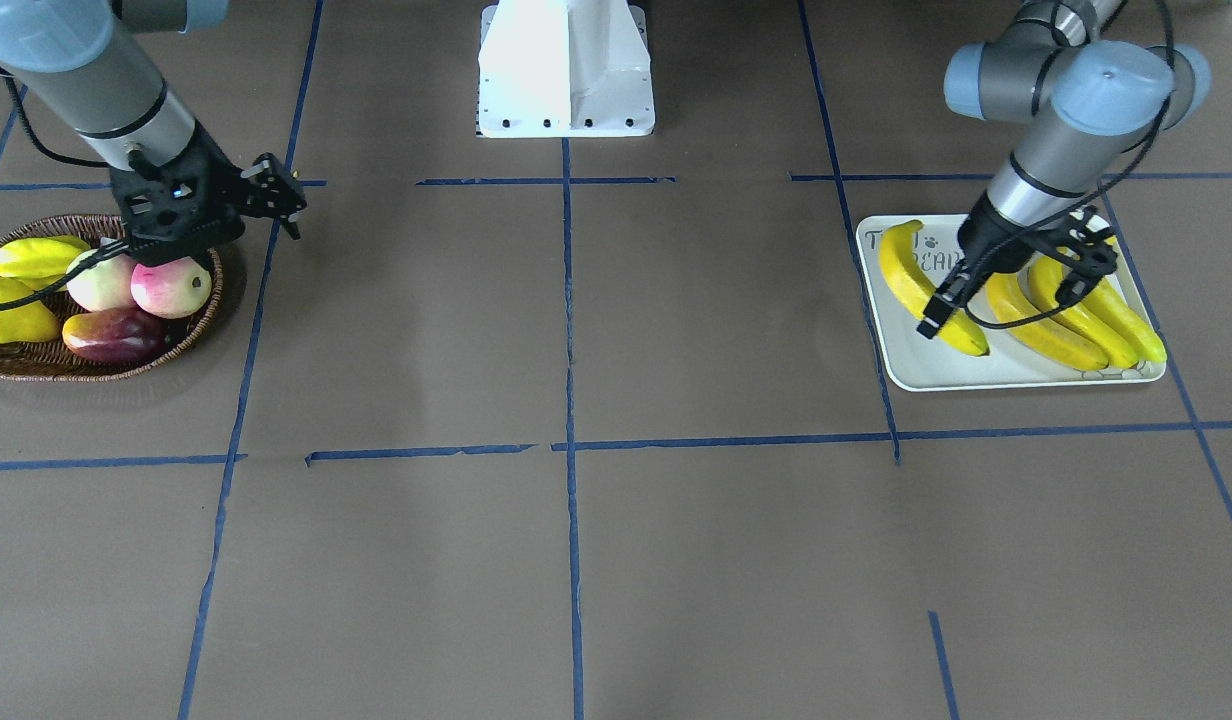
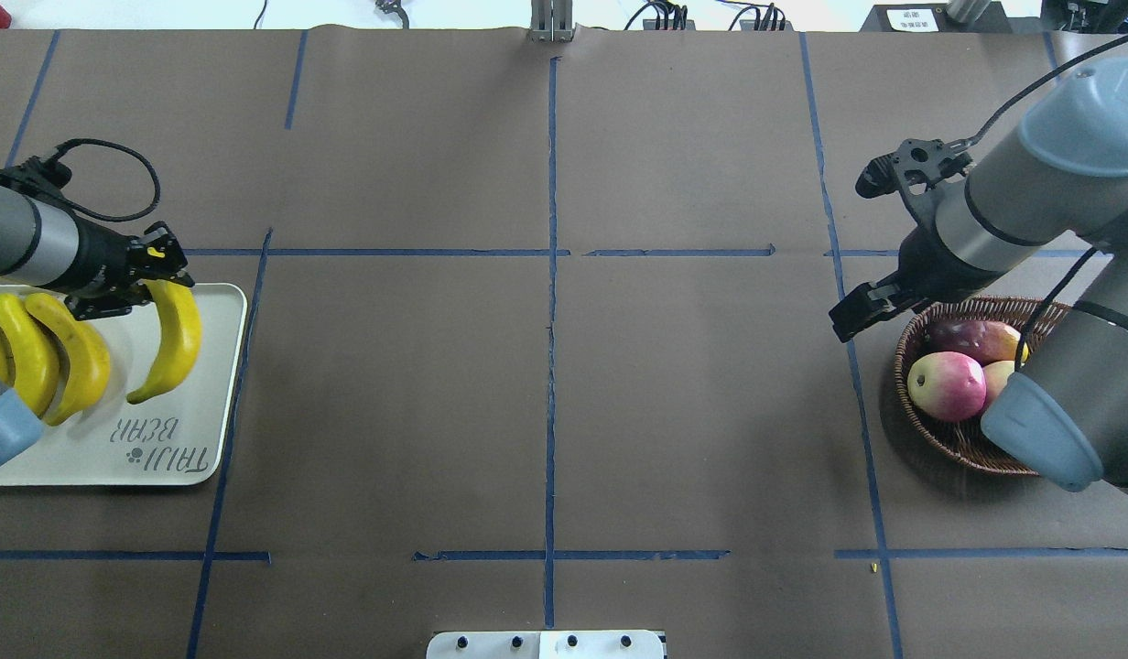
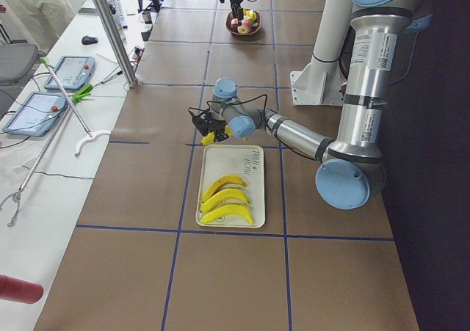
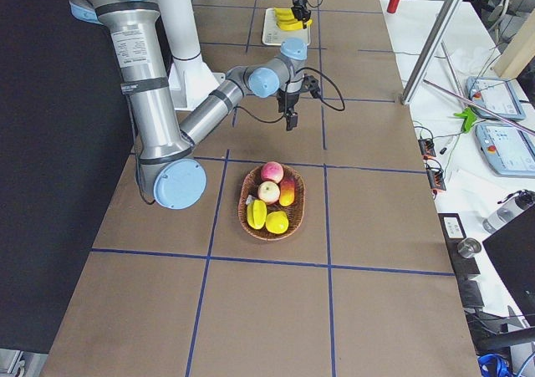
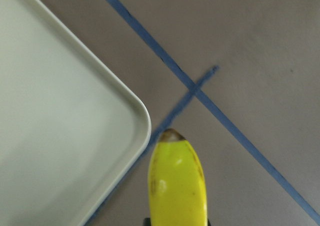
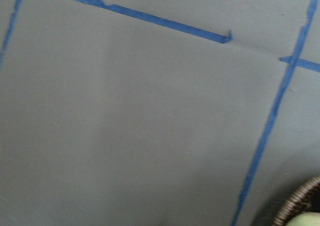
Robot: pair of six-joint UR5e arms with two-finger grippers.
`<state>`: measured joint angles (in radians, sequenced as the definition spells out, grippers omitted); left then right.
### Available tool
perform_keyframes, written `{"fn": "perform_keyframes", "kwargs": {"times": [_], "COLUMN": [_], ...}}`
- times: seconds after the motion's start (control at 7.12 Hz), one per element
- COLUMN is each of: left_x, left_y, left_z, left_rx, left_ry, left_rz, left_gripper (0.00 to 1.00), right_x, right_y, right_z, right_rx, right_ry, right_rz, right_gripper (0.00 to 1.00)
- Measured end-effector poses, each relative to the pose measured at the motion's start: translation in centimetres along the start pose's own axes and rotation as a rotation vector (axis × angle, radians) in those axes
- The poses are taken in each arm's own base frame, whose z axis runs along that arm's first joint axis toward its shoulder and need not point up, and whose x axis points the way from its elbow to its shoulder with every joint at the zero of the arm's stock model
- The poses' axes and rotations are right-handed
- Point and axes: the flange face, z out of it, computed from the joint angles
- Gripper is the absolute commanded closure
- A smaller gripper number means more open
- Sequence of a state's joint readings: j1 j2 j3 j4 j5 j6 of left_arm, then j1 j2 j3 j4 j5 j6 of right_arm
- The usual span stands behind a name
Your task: Transfer all bananas from basket to plate
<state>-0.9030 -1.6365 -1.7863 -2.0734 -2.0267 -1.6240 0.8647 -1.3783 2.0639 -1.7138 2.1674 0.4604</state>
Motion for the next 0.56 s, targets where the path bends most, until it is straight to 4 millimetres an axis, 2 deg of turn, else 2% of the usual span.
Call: {"fn": "perform_keyframes", "kwargs": {"times": [0.14,0.28,0.42,0.56], "left_x": [-2.6,-4.5,-5.6,-6.3], "left_y": [-2.2,-3.4,-3.9,-4.1], "left_z": [0.8,1.8,2.6,3.1], "left_rx": [0.02,0.028,0.03,0.029], "left_ry": [-0.041,-0.074,-0.098,-0.111], "left_rz": [0.039,0.051,0.051,0.046], "left_gripper": [1.0,0.98,0.95,0.89], "right_x": [4.5,8.2,10.5,11.5], "right_y": [1.6,3.1,4.2,4.8], "right_z": [0.2,0.2,0.2,0.3], "right_rx": [-0.022,-0.04,-0.054,-0.063], "right_ry": [0.036,0.06,0.073,0.077], "right_rz": [-0.073,-0.142,-0.18,-0.194], "right_gripper": [0.0,0.0,0.0,0.0]}}
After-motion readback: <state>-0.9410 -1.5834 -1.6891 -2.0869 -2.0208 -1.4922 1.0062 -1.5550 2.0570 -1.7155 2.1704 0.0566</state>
